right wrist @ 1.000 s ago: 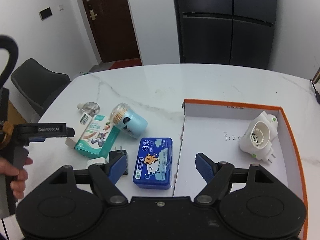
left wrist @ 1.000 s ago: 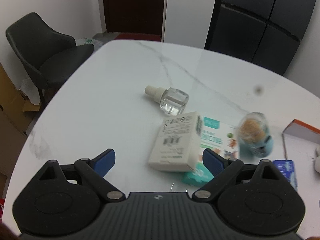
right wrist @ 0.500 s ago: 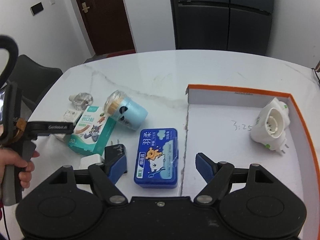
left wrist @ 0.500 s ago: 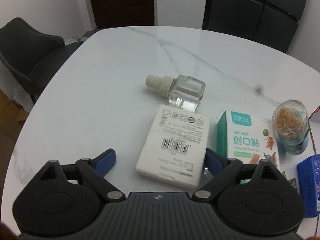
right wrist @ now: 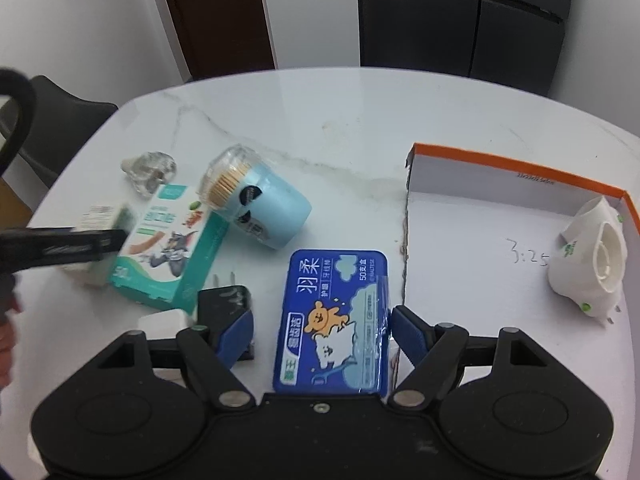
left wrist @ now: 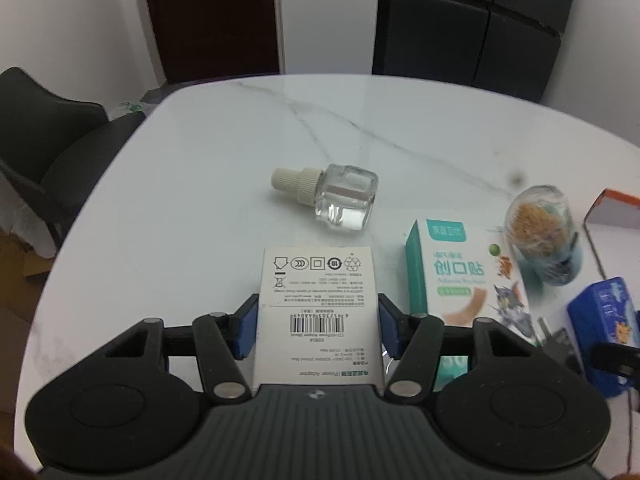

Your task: Organize rigid objects

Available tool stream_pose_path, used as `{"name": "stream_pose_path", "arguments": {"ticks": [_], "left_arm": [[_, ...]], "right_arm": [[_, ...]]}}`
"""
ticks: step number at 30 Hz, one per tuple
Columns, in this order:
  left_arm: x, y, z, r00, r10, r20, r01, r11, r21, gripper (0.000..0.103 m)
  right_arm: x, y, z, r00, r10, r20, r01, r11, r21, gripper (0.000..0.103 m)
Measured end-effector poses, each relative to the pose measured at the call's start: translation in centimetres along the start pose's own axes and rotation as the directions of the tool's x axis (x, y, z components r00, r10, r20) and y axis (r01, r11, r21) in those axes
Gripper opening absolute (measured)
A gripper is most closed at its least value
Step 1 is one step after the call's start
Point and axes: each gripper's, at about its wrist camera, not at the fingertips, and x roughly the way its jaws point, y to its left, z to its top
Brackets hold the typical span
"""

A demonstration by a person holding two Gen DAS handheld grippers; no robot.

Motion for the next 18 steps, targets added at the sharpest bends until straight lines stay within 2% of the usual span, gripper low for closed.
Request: {"name": "stream_pose_path", "arguments": {"ticks": [3,4,9,14,18], "left_arm": [[-2.2,0.1,-0.8,1.000,-0.003,0.021,0.004,1.000,-0.018,0.060],[-2.5,0.0,-0.8,1.000,-0.003,0.022,0.003,0.999,-0.035,0.060],[-4.4,-0.1,-1.8,1.000,-0.011,0.008,0.011,0.998,-0.069,0.059],[-5.5,-0.6,-2.2,1.000,-0.016,0.011,0.017,0.994,-0.107,0.059],[-6.6,-1.5,-2.1,0.999,-0.021,0.032,0.025,0.992,-0.126,0.059]], "right_arm": [[1.2,-0.1,0.1,1.000,-0.009,-0.026,0.009,1.000,0.005,0.085],[1.5,0.0,0.0,0.999,-0.016,-0.032,0.016,1.000,0.000,0.074],[0.6,0.3,-0.2,1.000,-0.024,-0.001,0.024,1.000,-0.001,0.073],[-2.8,1.2,0.0,0.998,0.016,0.063,-0.015,1.000,-0.025,0.073],[-5.2,2.2,0.2,0.994,0.072,0.082,-0.068,0.997,-0.042,0.073]]}}
